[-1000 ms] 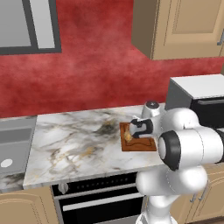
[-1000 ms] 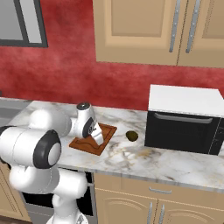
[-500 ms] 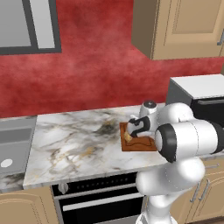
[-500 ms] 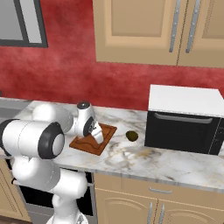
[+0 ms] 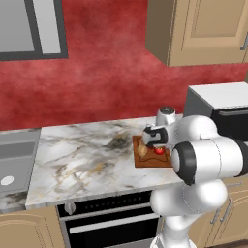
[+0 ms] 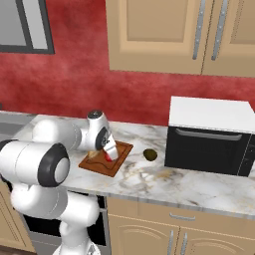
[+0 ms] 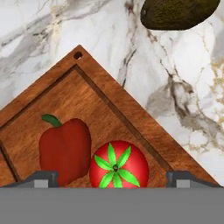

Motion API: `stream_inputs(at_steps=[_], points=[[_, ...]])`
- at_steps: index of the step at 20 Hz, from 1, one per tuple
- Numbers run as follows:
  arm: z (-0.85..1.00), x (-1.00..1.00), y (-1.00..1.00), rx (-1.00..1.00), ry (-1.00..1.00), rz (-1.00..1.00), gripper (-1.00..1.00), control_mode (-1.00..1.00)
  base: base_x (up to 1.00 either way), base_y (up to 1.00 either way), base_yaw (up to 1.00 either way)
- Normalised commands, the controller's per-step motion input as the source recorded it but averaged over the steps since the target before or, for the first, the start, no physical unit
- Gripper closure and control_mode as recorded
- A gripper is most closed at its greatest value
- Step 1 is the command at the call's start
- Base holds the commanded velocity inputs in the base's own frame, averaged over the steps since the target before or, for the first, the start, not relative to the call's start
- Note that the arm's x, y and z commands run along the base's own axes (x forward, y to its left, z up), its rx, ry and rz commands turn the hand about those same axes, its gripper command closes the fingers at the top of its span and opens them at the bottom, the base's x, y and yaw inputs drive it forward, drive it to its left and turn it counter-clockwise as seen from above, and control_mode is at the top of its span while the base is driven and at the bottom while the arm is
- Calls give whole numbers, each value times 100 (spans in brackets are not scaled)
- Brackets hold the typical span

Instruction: Place the avocado, onion, tomato, and bell pepper on the cutting board.

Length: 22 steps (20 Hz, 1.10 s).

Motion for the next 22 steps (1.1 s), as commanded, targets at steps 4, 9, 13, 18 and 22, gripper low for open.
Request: stream_inputs(at_steps=[4, 9, 13, 18, 22], points=[[21, 12, -41, 0, 0, -23, -100, -100, 0, 0, 0], [13, 19, -56, 0, 6, -26, -100, -100, 0, 0, 0], [1, 15, -69, 0, 8, -25, -100, -100, 0, 0, 0], [0, 11, -69, 3, 7, -25, -100, -100, 0, 0, 0], [-2, 10, -52, 1, 2, -26, -100, -100, 0, 0, 0]])
